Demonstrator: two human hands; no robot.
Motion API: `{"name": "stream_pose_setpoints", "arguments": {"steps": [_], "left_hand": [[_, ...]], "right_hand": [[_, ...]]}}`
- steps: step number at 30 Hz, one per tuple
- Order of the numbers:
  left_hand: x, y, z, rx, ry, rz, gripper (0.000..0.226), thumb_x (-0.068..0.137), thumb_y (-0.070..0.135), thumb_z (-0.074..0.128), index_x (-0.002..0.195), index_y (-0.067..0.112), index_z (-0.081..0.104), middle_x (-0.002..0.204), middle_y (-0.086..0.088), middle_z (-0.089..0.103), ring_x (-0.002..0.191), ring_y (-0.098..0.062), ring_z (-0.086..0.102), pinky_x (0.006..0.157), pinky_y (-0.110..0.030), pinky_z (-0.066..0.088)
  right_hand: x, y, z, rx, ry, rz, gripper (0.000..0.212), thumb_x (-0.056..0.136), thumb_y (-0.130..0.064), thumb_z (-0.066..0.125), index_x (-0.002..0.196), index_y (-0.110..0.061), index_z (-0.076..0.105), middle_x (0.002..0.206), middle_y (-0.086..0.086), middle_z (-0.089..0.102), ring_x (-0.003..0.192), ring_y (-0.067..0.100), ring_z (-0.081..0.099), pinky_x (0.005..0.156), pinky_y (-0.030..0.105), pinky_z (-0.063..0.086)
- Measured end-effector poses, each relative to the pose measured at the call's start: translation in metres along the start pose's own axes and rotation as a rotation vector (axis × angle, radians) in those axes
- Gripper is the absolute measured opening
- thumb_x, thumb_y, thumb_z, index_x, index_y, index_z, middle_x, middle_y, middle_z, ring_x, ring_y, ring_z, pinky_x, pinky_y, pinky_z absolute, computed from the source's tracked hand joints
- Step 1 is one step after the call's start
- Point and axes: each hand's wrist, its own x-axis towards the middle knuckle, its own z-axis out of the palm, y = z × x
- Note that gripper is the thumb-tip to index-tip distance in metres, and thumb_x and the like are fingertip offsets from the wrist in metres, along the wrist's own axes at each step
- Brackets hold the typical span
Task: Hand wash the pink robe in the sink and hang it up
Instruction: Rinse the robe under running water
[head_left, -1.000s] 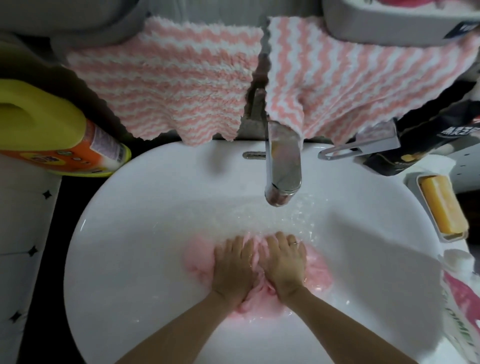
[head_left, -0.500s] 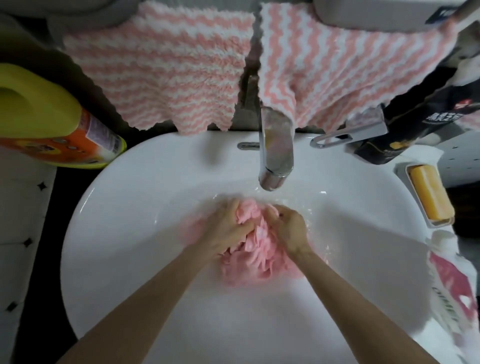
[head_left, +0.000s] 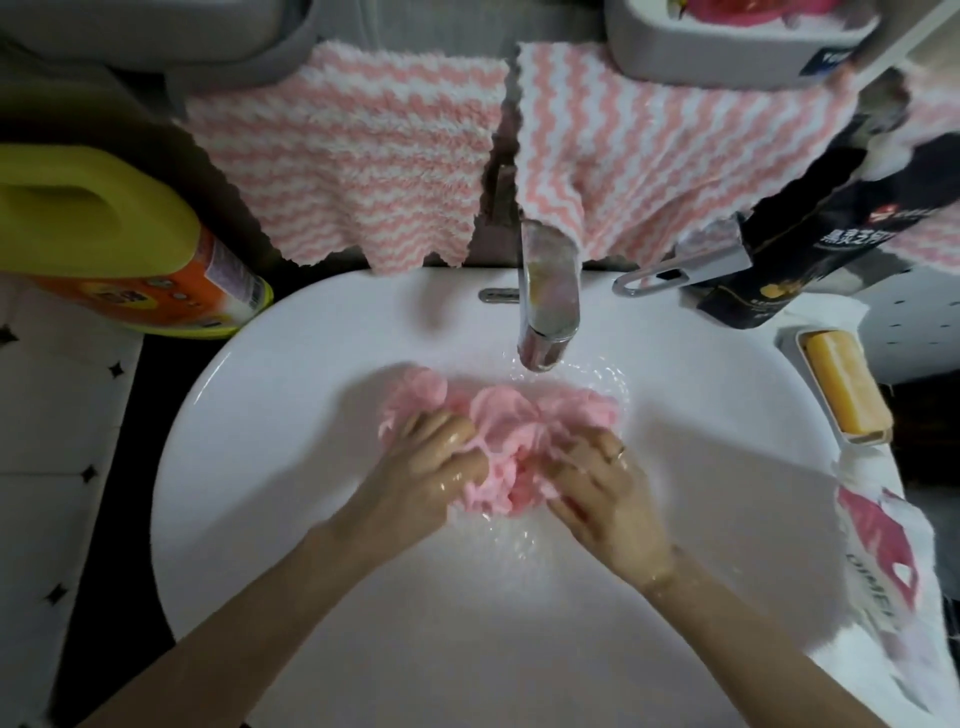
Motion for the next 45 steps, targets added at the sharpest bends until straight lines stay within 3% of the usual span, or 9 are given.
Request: {"name": "stream_pose_setpoints", "arguments": {"steps": [11,15,18,21,25,31,36,39,45], "left_hand": [[-0.055,0.004,0.062,0.047,-0.556,-0.125,0.016,0.077,0.038,0.045,0.085,0.034,0.059,0.085,0.009,0.050,0.079,-0.016,0.053,0.068,-0.031,0.031],[-0.038,0.010,0.029,-0.064,-0.150,-0.172,0.022,0.083,0.036,0.051,0.098,0.025,0.065,0.102,0.004,0.059,0.097,-0.015,0.052,0.081,-0.032,0.040],[-0.026,-0.001,0.017,0.086,0.238,-0.694,0.029,0.087,0.032,0.046,0.099,0.013,0.065,0.108,-0.009,0.058,0.103,-0.027,0.051,0.086,-0.041,0.042],[-0.022,-0.017,0.037,-0.008,0.104,-1.143,0.060,0.078,0.058,0.039,0.117,0.018,0.061,0.116,-0.015,0.046,0.110,-0.034,0.045,0.094,-0.045,0.042],[0.006,-0.017,0.064,-0.478,-0.138,-1.156,0.041,0.088,0.052,0.045,0.118,0.025,0.053,0.112,-0.003,0.056,0.100,-0.019,0.053,0.089,-0.030,0.041],[0.040,-0.008,0.051,-0.992,-0.061,-1.410,0.016,0.096,0.026,0.049,0.088,0.018,0.060,0.087,-0.002,0.064,0.082,-0.019,0.060,0.075,-0.030,0.049],[0.010,0.019,0.031,-0.876,-0.107,-1.116,0.036,0.072,0.052,0.057,0.082,0.018,0.063,0.095,0.000,0.060,0.087,-0.014,0.055,0.079,-0.029,0.042],[-0.028,0.029,0.057,-0.272,-0.234,-0.638,0.066,0.072,0.066,0.056,0.121,0.021,0.050,0.134,-0.002,0.043,0.124,-0.014,0.042,0.099,-0.030,0.038],[-0.047,0.030,0.097,0.059,-0.198,-0.626,0.070,0.076,0.039,0.056,0.140,0.019,0.038,0.146,-0.016,0.039,0.131,-0.033,0.041,0.101,-0.047,0.038]], "right_hand": [[-0.040,0.010,0.039,-0.115,-0.569,0.151,0.034,0.066,-0.035,0.065,0.100,-0.029,0.064,0.105,0.000,0.059,0.094,0.025,0.054,0.079,0.035,0.033],[-0.021,-0.002,0.009,-0.005,-0.299,0.260,0.025,0.082,-0.045,0.051,0.091,-0.033,0.070,0.111,-0.004,0.062,0.101,0.024,0.060,0.086,0.036,0.043],[-0.013,0.003,-0.004,-0.063,0.122,0.648,0.038,0.087,-0.041,0.044,0.106,-0.020,0.070,0.117,0.008,0.058,0.103,0.030,0.054,0.088,0.035,0.037],[0.002,0.023,0.012,0.105,0.055,1.088,0.062,0.079,-0.061,0.040,0.131,-0.030,0.052,0.131,0.010,0.044,0.116,0.031,0.048,0.102,0.044,0.037],[0.034,0.022,0.048,0.230,-0.195,1.135,0.069,0.078,-0.072,0.045,0.134,-0.030,0.046,0.126,0.004,0.048,0.110,0.027,0.054,0.091,0.033,0.040],[0.047,0.018,0.035,0.856,-0.237,1.316,0.034,0.087,-0.037,0.063,0.071,-0.007,0.059,0.071,0.004,0.055,0.071,0.016,0.050,0.063,0.024,0.040],[0.022,-0.017,-0.004,0.681,-0.193,1.133,0.027,0.086,-0.047,0.058,0.075,-0.022,0.059,0.066,-0.013,0.055,0.063,0.004,0.049,0.063,0.022,0.039],[-0.006,-0.031,0.012,0.143,-0.357,0.730,0.050,0.085,-0.067,0.039,0.125,-0.039,0.052,0.123,-0.008,0.054,0.112,0.013,0.051,0.091,0.028,0.041],[-0.033,-0.019,0.053,-0.055,-0.677,0.648,0.055,0.092,-0.067,0.024,0.144,-0.050,0.022,0.157,0.002,0.024,0.136,0.037,0.034,0.105,0.058,0.034]]}}
